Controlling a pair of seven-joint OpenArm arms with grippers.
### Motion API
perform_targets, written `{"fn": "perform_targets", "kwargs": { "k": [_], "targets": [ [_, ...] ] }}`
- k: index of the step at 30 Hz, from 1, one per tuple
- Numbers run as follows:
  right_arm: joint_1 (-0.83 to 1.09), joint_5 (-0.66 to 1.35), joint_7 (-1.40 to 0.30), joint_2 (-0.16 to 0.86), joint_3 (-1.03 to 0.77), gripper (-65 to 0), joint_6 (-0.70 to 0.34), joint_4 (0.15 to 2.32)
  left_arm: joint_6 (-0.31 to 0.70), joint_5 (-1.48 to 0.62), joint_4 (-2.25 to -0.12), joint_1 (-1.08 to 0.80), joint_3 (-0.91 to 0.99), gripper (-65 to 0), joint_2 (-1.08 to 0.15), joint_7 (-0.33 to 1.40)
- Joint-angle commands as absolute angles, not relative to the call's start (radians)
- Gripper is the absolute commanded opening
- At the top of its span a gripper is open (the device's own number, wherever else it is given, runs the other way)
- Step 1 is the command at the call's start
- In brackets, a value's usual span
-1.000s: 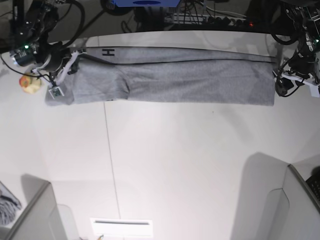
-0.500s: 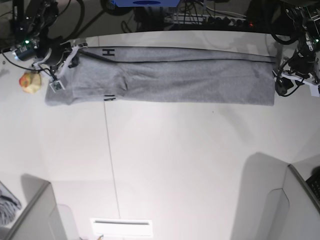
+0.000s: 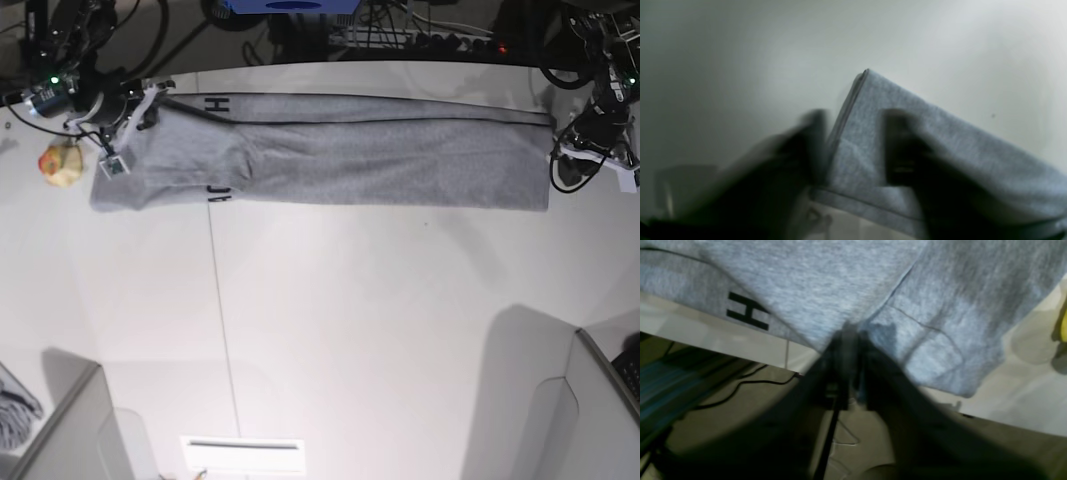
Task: Fold the T-shirt properly
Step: 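Pull the folded strip back toward the arms' base with both grippers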
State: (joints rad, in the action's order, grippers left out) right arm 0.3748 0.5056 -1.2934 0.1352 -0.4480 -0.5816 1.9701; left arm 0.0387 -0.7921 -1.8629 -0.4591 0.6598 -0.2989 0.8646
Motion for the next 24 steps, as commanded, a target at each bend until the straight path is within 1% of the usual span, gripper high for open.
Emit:
{"fn": "perform_targets", "kwargs": {
  "k": [1, 2, 3, 5, 6, 7, 8, 9, 13, 16, 18, 20, 24],
  "targets": [
    [0.367, 0.512, -1.253, 0.154, -0.455, -46.5, -0.582, 1.988, 0.044, -0.805, -1.879, -0.447, 0.665, -65.0, -0.303, 0.849],
    [0.367, 0.512, -1.222, 0.159, -0.455, -43.4, -0.582, 1.988, 0.044, -0.803, -1.879, -0.437, 0.664, -65.0, -0.288, 0.849],
    [0.367, 0.51, -1.198, 0.16, -0.455, -42.5, -0.582, 1.988, 0.045, -0.803, -1.877, -0.43, 0.664, -65.0, -0.274, 0.849],
    [0.367, 0.51, -1.148, 0.188, -0.447, -43.7, -0.582, 1.986, 0.045, -0.803, -1.877, -0.417, 0.662, -65.0, -0.251, 0.849],
    [0.363, 0.51, -1.124, 0.199, -0.446, -46.1, -0.582, 1.982, 0.045, -0.803, -1.877, -0.407, 0.651, -65.0, -0.24, 0.849],
    [0.349, 0.51, -1.102, 0.203, -0.446, -51.5, -0.582, 1.975, 0.045, -0.802, -1.876, -0.4, 0.633, -65.0, -0.236, 0.846],
    [0.338, 0.503, -1.09, 0.209, -0.446, -59.9, -0.582, 1.956, 0.045, -0.802, -1.87, -0.392, 0.611, -65.0, -0.232, 0.845],
    [0.325, 0.486, -1.082, 0.209, -0.446, -65.0, -0.582, 1.934, 0.045, -0.802, -1.856, -0.381, 0.593, -65.0, -0.228, 0.843],
    [0.252, 0.344, -1.078, 0.197, -0.446, -65.0, -0.582, 1.84, 0.045, -0.788, -1.75, -0.329, 0.547, -65.0, -0.222, 0.843],
    [0.211, 0.254, -1.075, 0.182, -0.446, -65.0, -0.584, 1.768, 0.044, -0.697, -1.661, -0.3, 0.552, -65.0, -0.203, 0.831],
    [0.2, 0.228, -1.046, 0.18, -0.444, -65.0, -0.585, 1.736, 0.044, -0.631, -1.627, -0.297, 0.552, -65.0, -0.191, 0.782],
    [0.186, 0.223, -0.998, 0.186, -0.404, -65.0, -0.585, 1.684, 0.045, -0.587, -1.598, -0.295, 0.542, -65.0, -0.185, 0.733],
    [0.117, 0.2, -0.952, 0.202, -0.351, -65.0, -0.581, 1.552, 0.045, -0.573, -1.521, -0.259, 0.552, -65.0, -0.183, 0.711]
  ]
}}
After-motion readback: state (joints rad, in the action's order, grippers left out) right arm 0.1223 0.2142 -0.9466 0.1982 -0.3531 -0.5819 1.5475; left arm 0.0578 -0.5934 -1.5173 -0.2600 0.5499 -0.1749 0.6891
